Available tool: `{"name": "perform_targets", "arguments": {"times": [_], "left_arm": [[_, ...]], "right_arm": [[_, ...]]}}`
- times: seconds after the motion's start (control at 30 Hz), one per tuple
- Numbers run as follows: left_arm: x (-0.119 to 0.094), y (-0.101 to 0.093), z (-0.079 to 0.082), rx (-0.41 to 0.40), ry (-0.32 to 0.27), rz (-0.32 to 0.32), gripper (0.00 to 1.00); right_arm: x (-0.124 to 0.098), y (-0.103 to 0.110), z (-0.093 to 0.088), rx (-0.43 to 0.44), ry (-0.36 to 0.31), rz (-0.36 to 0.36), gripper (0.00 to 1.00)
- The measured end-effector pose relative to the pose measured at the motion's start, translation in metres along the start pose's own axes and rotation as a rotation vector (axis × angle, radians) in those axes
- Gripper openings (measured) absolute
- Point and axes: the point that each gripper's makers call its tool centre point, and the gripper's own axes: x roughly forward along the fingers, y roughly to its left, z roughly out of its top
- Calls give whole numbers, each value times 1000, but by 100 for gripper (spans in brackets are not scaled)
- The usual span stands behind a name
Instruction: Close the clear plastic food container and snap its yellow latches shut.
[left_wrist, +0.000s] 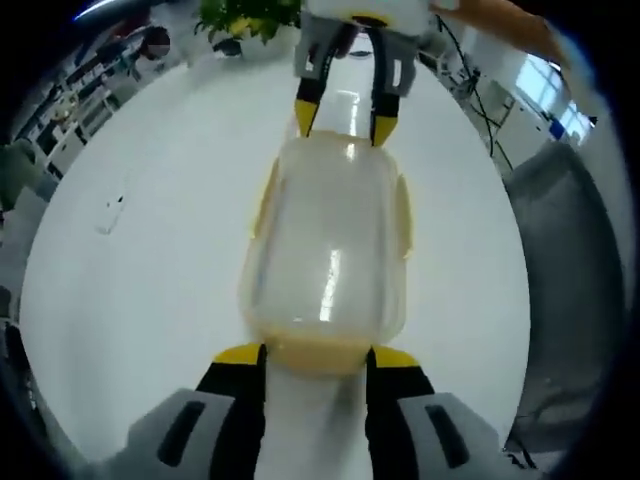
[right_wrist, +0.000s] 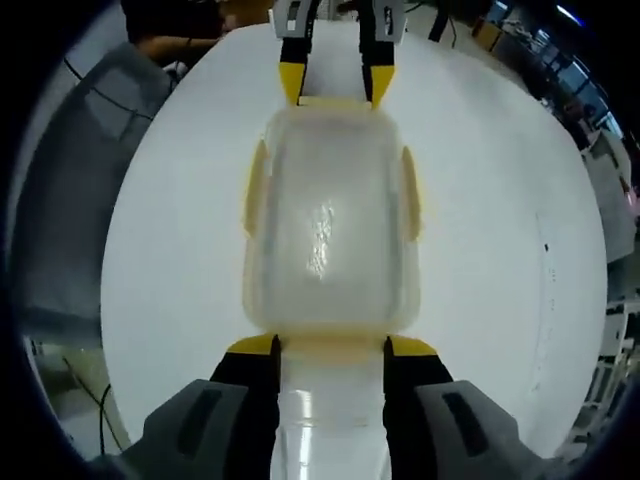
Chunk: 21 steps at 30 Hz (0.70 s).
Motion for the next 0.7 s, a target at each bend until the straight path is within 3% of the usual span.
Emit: {"name": "perform_targets", "arguments": {"times": [0.3,0.7], "left_arm": [[-25,-22,24,-13,-49,42,33],[-44,-39,55,-4,-72,97,33]], "right_arm": [[-37,11,-5,-40,-16,-34,37],[-69,24,-18,-67,-34,-68,36]]}}
